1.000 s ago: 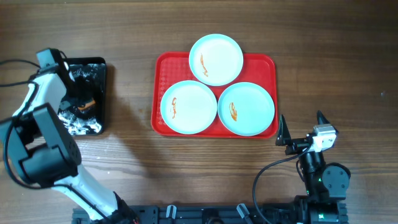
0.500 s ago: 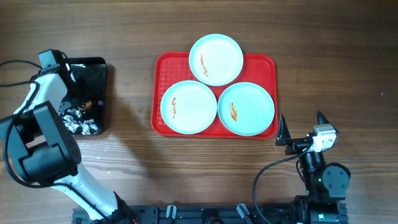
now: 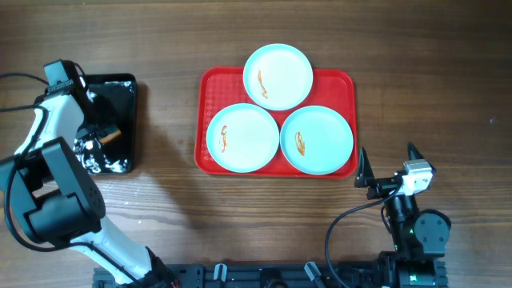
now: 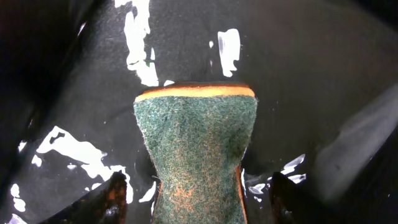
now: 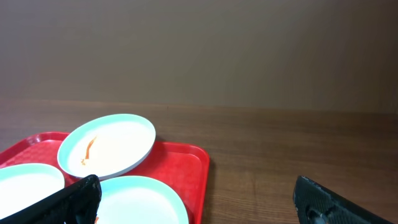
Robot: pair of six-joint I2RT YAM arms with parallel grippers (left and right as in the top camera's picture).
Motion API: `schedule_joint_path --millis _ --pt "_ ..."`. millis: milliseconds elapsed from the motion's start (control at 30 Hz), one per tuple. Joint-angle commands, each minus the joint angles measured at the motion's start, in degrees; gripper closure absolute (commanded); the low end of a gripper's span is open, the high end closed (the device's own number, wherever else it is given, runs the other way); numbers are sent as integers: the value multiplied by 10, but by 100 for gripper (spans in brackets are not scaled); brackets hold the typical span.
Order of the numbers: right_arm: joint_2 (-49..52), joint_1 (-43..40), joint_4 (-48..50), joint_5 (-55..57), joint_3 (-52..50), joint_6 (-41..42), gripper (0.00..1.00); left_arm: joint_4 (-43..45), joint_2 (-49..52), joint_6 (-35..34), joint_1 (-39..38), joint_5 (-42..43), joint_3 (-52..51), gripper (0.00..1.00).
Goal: Clean dirty plates on tray and stack at the side
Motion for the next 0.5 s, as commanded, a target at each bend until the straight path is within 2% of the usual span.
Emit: schedule_joint_path --millis 0,133,233,267,333,367,467 --pt "1 3 1 8 -1 -10 1 0 32 1 1 -5 -1 36" --pt "1 3 1 8 -1 -10 0 0 49 1 1 -6 -1 37" --pt "1 3 1 8 -1 -10 0 -3 49 1 1 -6 -1 45" --pt "1 3 1 8 -1 -10 0 -5 49 1 1 -6 -1 53" --pt "1 3 1 8 -1 -10 0 -5 49 1 1 -6 -1 77" --pt "1 3 1 8 -1 -10 0 -6 47 1 1 -6 -1 93" --pt "1 3 1 8 -1 -10 0 -10 31 1 1 -6 -1 96"
